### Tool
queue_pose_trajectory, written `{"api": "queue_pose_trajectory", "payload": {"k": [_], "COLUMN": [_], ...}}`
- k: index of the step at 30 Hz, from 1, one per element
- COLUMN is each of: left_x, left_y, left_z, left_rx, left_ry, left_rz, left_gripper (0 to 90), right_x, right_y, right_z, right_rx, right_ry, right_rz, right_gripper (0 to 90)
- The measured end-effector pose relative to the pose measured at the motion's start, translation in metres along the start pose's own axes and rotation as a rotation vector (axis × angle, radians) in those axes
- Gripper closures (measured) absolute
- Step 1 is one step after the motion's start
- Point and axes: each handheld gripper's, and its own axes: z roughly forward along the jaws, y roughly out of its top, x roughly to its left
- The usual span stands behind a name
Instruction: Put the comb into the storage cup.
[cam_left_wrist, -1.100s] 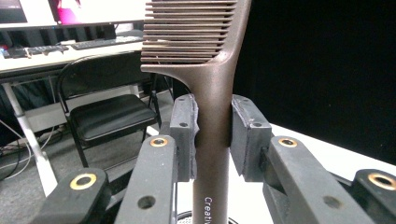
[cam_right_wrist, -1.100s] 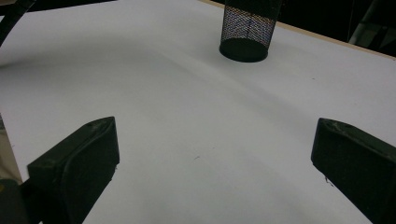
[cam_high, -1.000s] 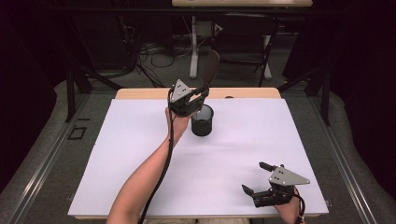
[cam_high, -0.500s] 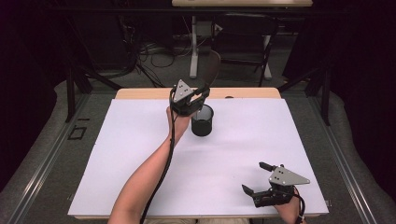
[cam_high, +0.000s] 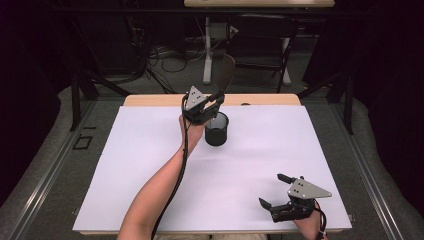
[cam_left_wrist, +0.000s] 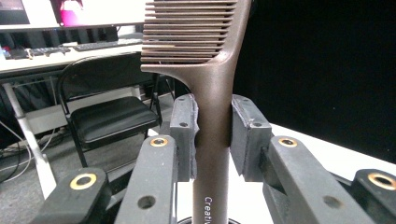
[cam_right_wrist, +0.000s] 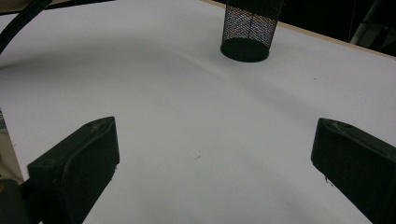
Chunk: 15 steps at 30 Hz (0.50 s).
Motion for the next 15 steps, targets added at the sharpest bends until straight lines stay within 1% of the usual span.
{"api": "queue_pose_trajectory", "payload": {"k": [2,4,8,10,13,15], "left_x": [0.000,0.000,0.000,-0.001,0.000,0.000], "left_y": [-0.001,-0.003,-0.006,-0.008,-0.010,-0.011], "left_z": [0.001,0.002,0.004,0.005,0.005,0.006], "left_rx": [0.001,0.010,0.025,0.023,0.028,0.030], "left_ry": [0.001,0.001,0.000,0.002,0.000,0.001], "left_rz": [-0.002,0.000,0.002,-0.006,-0.006,-0.012], "left_gripper": [72.7,72.7,72.7,72.7,72.6,72.6], "right_x": [0.000,0.000,0.000,0.000,0.000,0.000], "right_y": [0.000,0.000,0.000,0.000,0.000,0.000], "right_z": [0.000,0.000,0.000,0.000,0.000,0.000], "right_rx": [-0.005,0.007,0.000,0.000,-0.004,0.002], "right_ry": [-0.001,0.001,0.002,0.002,-0.002,0.000], "right_rz": [0.000,0.001,0.001,0.001,0.000,0.002], "right_gripper": [0.6,0.6,0.6,0.6,0.6,0.6]}}
